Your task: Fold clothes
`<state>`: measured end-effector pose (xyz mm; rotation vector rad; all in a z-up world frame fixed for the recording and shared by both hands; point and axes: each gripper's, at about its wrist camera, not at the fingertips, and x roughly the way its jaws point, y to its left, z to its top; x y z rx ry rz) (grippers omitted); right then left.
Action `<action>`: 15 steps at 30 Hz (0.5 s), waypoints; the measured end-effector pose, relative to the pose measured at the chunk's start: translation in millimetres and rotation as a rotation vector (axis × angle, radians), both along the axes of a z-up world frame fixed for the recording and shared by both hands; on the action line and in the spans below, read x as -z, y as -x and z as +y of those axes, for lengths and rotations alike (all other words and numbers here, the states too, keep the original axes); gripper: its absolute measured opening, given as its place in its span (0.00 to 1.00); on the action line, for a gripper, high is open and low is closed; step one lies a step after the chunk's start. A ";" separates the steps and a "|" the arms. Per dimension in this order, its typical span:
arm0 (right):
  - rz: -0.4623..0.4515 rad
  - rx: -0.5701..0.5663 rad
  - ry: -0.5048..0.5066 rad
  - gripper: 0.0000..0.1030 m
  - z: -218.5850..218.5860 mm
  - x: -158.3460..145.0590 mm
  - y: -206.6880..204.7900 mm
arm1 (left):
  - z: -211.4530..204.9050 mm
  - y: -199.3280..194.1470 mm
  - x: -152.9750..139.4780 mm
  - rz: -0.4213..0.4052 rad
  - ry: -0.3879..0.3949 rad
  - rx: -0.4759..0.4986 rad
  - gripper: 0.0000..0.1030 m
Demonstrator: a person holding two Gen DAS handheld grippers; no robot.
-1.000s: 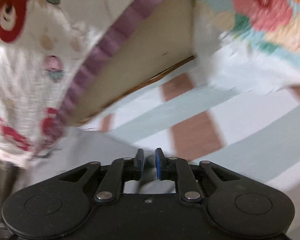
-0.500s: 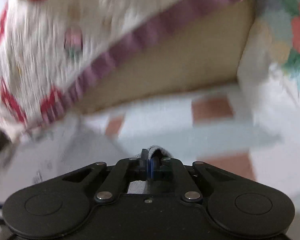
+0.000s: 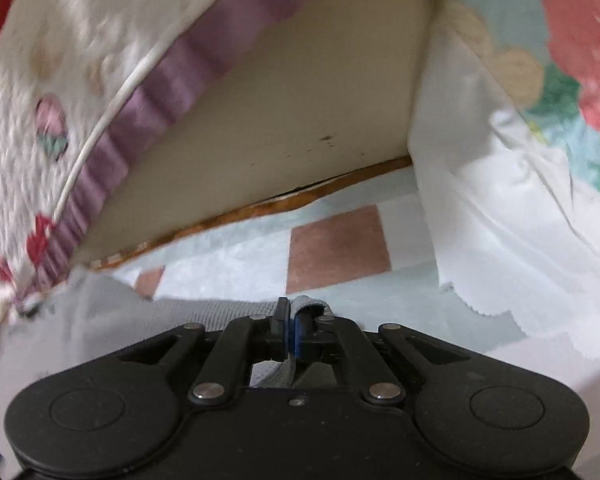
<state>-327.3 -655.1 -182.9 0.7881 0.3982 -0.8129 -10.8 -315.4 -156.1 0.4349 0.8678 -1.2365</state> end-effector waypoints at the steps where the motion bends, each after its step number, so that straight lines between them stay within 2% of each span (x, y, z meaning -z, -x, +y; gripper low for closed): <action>1: -0.037 0.018 -0.035 0.00 -1.7 -0.7 7.4 | -0.1 0.6 -0.2 0.000 -0.001 0.002 0.59; 4: -0.130 0.085 -0.134 0.15 3.4 -2.5 30.5 | -0.2 1.7 -0.7 0.001 0.001 0.006 0.59; 6: -0.136 0.145 -0.166 0.56 16.6 -5.8 45.0 | -0.2 1.9 -0.7 0.009 0.007 0.005 0.59; 7: -0.130 0.178 -0.176 0.59 24.4 -8.0 52.0 | -0.5 2.4 -0.9 0.011 0.008 0.003 0.59; 10: -0.135 0.227 -0.212 0.59 50.3 -15.2 63.0 | -1.6 4.1 -1.8 0.017 0.011 0.000 0.59; 12: -0.164 0.188 -0.238 0.59 71.6 -15.2 61.0 | -2.4 5.3 -2.3 0.022 0.013 -0.003 0.59; 15: -0.165 0.066 -0.304 0.59 106.9 -13.5 46.8 | -3.5 7.0 -3.2 0.028 0.016 -0.006 0.59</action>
